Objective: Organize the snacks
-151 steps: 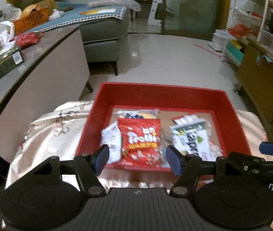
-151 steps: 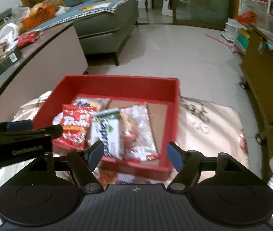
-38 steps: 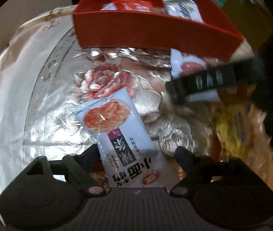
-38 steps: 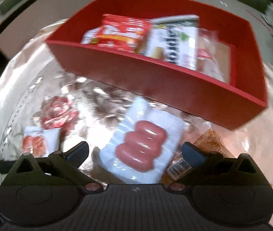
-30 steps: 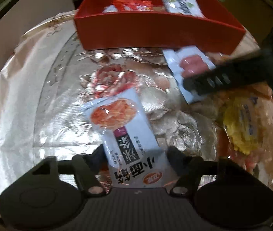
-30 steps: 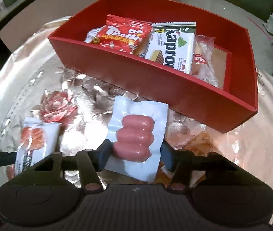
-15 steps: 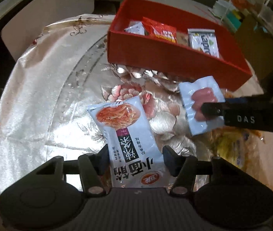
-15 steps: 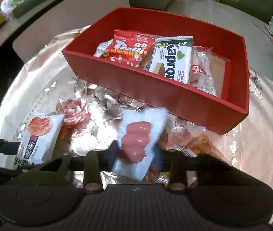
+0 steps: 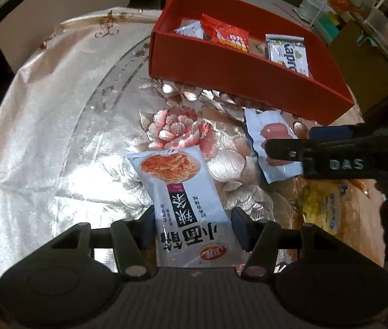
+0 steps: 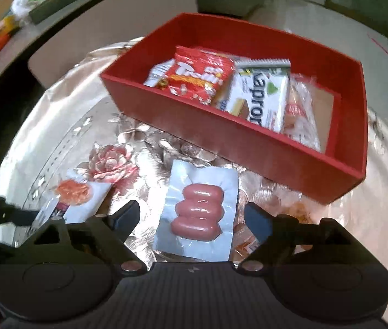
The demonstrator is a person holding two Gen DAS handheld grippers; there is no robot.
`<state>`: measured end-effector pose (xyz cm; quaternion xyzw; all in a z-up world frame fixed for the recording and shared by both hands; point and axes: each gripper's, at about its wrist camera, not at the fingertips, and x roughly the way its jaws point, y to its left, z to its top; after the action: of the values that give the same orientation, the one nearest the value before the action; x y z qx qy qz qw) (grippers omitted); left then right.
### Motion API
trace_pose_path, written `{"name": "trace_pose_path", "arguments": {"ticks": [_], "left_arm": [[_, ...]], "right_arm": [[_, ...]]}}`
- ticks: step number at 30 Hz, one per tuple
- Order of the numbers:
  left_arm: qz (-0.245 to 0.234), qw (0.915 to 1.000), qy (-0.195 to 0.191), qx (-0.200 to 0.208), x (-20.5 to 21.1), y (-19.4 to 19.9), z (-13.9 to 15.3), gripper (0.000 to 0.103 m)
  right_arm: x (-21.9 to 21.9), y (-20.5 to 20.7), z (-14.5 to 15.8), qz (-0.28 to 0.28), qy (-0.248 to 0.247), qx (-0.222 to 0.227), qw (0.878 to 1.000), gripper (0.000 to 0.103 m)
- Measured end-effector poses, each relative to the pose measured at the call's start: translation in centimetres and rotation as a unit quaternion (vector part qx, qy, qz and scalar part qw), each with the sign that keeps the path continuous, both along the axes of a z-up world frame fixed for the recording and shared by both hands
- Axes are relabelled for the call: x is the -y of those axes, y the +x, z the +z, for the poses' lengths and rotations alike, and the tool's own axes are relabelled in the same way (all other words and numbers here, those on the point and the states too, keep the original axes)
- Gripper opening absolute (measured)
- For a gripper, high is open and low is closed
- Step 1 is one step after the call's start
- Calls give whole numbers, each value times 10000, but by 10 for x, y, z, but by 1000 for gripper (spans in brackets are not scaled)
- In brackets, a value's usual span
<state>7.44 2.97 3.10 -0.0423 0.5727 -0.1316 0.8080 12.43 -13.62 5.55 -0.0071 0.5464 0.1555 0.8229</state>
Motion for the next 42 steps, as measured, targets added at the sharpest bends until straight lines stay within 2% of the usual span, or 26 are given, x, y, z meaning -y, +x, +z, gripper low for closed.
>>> {"name": "trace_pose_path", "arguments": {"ticks": [4, 6, 8, 10, 13, 18, 28, 29, 30, 33, 34, 35, 38, 40, 41, 42], "left_arm": [[-56, 9999, 56, -84, 3, 1, -7, 51], [-108, 9997, 85, -210, 3, 2, -11, 53], [-80, 9993, 123, -347, 1, 1, -17, 54], [-130, 9994, 110, -288, 1, -1, -16, 55], [-141, 9995, 187, -233, 2, -3, -14, 55], [-93, 9996, 244, -92, 1, -6, -8, 45], [163, 9999, 41, 26, -10, -4, 6, 42], [179, 9998, 10, 23, -11, -4, 7, 39], [188, 9998, -23, 27, -11, -3, 9, 28], [205, 9997, -111, -3, -11, -2, 12, 27], [177, 9998, -50, -28, -10, -1, 12, 27], [167, 9998, -2, -61, -9, -1, 9, 29], [236, 9996, -50, -168, -8, 0, -1, 40], [453, 9986, -139, -254, -9, 3, -3, 52], [637, 9973, -229, -273, -10, 6, -5, 63], [809, 9959, -292, -297, -10, 9, -8, 69]], "right_arm": [[-7, 7, -22, -84, -135, -266, 9995, 89], [-20, 5, -26, 123, -457, -157, 9988, 88], [-28, 1, -27, 266, -750, -75, 9968, 83], [-26, -2, -25, 317, -718, -31, 9969, 77], [-16, -5, -20, 239, -468, -118, 9985, 75], [-19, -21, -8, 322, -311, -48, 9990, 74], [3, -29, 17, -38, 103, 168, 9998, 74], [5, -30, 19, -76, 144, 200, 9997, 74], [7, -31, 22, -110, 200, 223, 9995, 74], [11, -32, 26, -171, 268, 287, 9991, 74], [12, -32, 26, -180, 265, 277, 9991, 63], [12, -31, 25, -181, 264, 235, 9992, 55], [11, -31, 23, -144, 263, 179, 9994, 56], [10, -30, 22, -149, 237, 151, 9995, 56], [10, -29, 20, -145, 246, 102, 9995, 57], [8, -29, 19, -133, 213, 113, 9996, 57]]}}
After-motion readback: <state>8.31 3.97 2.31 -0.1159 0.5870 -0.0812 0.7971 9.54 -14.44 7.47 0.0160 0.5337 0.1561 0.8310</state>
